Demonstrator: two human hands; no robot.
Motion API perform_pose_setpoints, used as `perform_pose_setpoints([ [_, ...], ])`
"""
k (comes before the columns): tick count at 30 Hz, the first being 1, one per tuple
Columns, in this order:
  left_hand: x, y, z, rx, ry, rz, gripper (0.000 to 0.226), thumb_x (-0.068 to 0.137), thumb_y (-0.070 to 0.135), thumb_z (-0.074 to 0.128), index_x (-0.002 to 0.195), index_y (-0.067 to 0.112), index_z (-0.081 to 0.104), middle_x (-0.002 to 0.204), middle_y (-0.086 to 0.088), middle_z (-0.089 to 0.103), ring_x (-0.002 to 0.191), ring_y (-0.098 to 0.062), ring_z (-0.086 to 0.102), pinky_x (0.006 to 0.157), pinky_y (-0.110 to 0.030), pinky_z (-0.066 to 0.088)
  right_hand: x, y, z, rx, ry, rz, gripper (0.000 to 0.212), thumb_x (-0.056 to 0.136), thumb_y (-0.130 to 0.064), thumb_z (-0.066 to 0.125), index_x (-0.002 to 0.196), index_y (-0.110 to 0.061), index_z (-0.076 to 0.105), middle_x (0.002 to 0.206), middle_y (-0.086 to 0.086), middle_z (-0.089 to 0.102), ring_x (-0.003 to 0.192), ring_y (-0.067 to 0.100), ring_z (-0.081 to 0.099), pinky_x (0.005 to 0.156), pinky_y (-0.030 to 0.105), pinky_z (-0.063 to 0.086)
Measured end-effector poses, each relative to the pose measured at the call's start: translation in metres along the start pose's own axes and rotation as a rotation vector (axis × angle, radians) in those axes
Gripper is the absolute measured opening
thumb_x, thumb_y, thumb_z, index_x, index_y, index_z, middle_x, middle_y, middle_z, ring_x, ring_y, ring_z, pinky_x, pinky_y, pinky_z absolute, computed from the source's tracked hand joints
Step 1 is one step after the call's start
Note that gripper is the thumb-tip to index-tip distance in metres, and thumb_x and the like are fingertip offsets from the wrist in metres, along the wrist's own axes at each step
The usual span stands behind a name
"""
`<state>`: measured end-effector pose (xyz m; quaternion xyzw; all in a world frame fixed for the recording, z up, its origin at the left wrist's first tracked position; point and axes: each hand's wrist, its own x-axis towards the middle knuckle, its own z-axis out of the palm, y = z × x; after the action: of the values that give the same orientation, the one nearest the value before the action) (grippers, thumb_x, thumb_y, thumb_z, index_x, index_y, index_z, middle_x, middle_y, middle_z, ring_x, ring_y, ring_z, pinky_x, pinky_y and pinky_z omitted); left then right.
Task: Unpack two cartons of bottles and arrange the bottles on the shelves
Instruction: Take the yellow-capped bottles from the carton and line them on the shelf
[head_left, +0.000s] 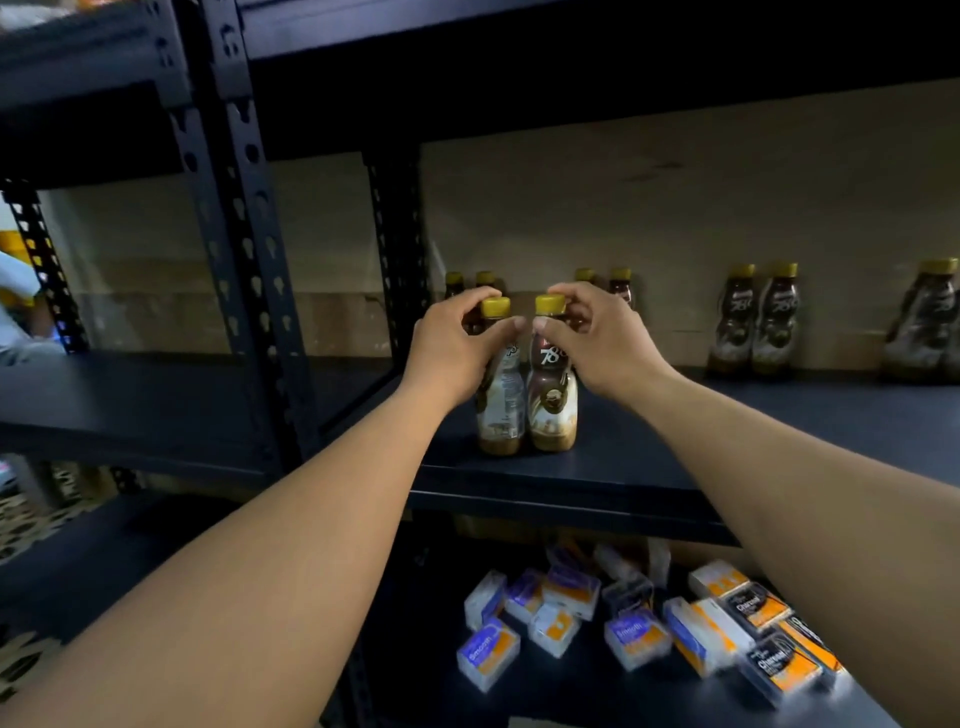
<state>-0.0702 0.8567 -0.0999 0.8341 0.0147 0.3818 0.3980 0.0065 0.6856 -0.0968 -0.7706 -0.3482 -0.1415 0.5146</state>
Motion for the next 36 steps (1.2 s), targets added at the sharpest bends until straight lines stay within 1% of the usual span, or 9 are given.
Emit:
perform_pose_setpoints([
  [3,0.014,-0.011,0.005,-0.017,0.014,0.013,0.052,0.071,0.062,0.072,0.114,0.033,0.070,0.103,0.011,0.073,0.101,-0.012,0.068,0.094,-0.044,0.055,0.014,0.012,0.008,0.016,0.012,-0.011,0.046,0.091,-0.038,0.074,0.134,-0.027,0.061,0.116,-0.009,0.071,0.109,0.006,0.066,0.102,0.037,0.054],
  [7,0.032,-0.028,0.011,-0.036,0.019,0.031,0.039,0.081,0.047,0.077,0.115,0.027,0.071,0.102,0.008,0.073,0.099,-0.011,0.068,0.093,-0.044,0.055,0.034,0.027,0.017,0.049,0.007,-0.001,0.047,0.091,-0.039,0.075,0.135,-0.028,0.060,0.114,-0.010,0.072,0.109,0.004,0.066,0.102,0.038,0.054],
  [14,0.059,-0.051,0.020,-0.078,-0.009,0.033,0.028,0.087,0.039,0.075,0.111,0.026,0.071,0.099,0.009,0.073,0.097,-0.006,0.068,0.093,-0.041,0.055,0.057,0.034,0.028,0.073,-0.010,0.067,0.048,0.092,-0.037,0.074,0.136,-0.033,0.057,0.116,-0.013,0.071,0.110,0.001,0.065,0.102,0.035,0.054],
  [18,0.067,-0.059,0.018,-0.076,-0.038,0.044,0.048,0.089,0.038,0.074,0.135,0.029,0.061,0.120,0.014,0.068,0.112,0.004,0.061,0.098,-0.019,0.049,0.061,0.033,0.029,0.055,-0.033,0.075,0.046,0.093,-0.036,0.073,0.135,-0.045,0.056,0.117,-0.012,0.072,0.109,0.002,0.067,0.099,0.035,0.056],
  [22,0.074,-0.056,0.009,-0.055,-0.121,0.081,0.037,0.089,0.031,0.075,0.126,0.028,0.068,0.109,0.020,0.070,0.104,0.012,0.061,0.089,-0.008,0.044,0.064,0.023,0.021,0.055,-0.060,0.110,0.036,0.091,-0.026,0.077,0.123,-0.037,0.068,0.107,-0.014,0.075,0.102,-0.002,0.070,0.099,0.033,0.056],
  [27,0.082,-0.046,-0.018,0.072,-0.280,0.072,0.039,0.097,0.037,0.063,0.136,0.030,0.062,0.139,0.010,0.060,0.131,-0.003,0.051,0.108,-0.020,0.037,0.069,0.013,0.008,-0.025,-0.097,0.170,0.030,0.093,-0.033,0.073,0.123,-0.038,0.070,0.103,-0.017,0.076,0.098,-0.004,0.069,0.097,0.030,0.056],
  [30,0.084,-0.040,-0.029,0.177,-0.331,0.066,0.041,0.099,0.036,0.060,0.140,0.031,0.059,0.143,0.008,0.057,0.133,-0.008,0.050,0.109,-0.024,0.038,0.072,0.014,0.003,-0.033,-0.165,0.195,0.030,0.096,-0.036,0.069,0.125,-0.041,0.067,0.100,-0.014,0.076,0.094,0.003,0.072,0.093,0.038,0.059],
  [33,0.086,-0.039,-0.029,0.263,-0.339,0.059,0.042,0.098,0.041,0.062,0.139,0.033,0.059,0.144,0.005,0.057,0.132,-0.016,0.051,0.112,-0.036,0.041,0.071,0.014,0.003,-0.073,-0.148,0.170,0.028,0.097,-0.035,0.068,0.124,-0.040,0.067,0.092,-0.015,0.073,0.081,-0.005,0.068,0.084,0.030,0.059],
  [36,0.087,-0.036,-0.028,0.306,-0.321,0.025,0.043,0.094,0.045,0.065,0.135,0.036,0.062,0.139,0.003,0.061,0.129,-0.021,0.053,0.111,-0.042,0.043,0.071,0.013,0.004,-0.129,-0.106,0.134,0.023,0.095,-0.035,0.070,0.118,-0.039,0.068,0.094,-0.015,0.070,0.077,-0.001,0.064,0.080,0.028,0.055],
])
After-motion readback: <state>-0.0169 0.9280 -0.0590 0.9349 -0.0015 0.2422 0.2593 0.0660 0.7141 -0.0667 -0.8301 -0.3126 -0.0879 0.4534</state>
